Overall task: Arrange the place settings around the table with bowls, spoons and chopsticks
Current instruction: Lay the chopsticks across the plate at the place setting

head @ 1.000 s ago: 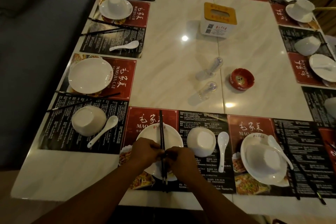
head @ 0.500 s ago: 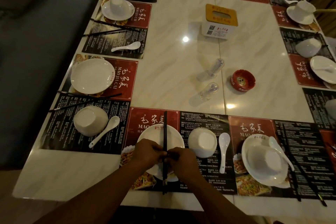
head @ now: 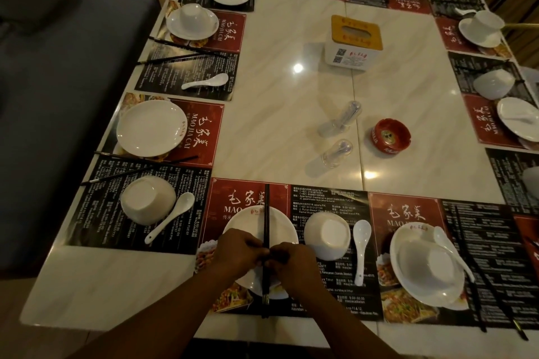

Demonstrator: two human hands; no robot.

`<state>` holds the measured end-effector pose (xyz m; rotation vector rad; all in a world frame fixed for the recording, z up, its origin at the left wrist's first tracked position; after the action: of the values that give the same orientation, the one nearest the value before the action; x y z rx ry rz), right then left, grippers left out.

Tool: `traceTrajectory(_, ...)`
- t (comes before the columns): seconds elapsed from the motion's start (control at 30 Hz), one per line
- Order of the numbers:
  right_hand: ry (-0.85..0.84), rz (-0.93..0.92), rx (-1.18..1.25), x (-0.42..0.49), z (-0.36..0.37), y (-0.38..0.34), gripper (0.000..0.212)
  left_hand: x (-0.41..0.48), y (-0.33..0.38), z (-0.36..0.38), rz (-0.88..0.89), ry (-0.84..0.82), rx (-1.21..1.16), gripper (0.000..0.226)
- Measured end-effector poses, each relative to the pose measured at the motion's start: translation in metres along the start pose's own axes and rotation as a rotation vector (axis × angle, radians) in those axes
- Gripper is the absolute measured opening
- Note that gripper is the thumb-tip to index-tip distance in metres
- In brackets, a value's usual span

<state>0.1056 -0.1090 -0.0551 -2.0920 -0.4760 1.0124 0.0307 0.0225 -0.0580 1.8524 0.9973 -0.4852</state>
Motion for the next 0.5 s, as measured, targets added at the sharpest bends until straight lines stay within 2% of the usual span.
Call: traceTrajectory(0.5,-0.012,-0.012,-0.076,0.0009,0.0062,-0.0094,0.016,-0.0040,-0.0027,-0.0091,0.020,0.004,-0.018,0.007)
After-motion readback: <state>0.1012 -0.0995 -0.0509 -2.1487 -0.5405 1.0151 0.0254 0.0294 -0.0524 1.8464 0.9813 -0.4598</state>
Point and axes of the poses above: each hand's wrist, its own x-axis towards the middle knuckle, its own z-axis out of the palm, y = z × x, the point moved 7 cm from there along x, towards the middle knuckle, and after that the axes turned 14 degrees about x, right-handed, at the moved point
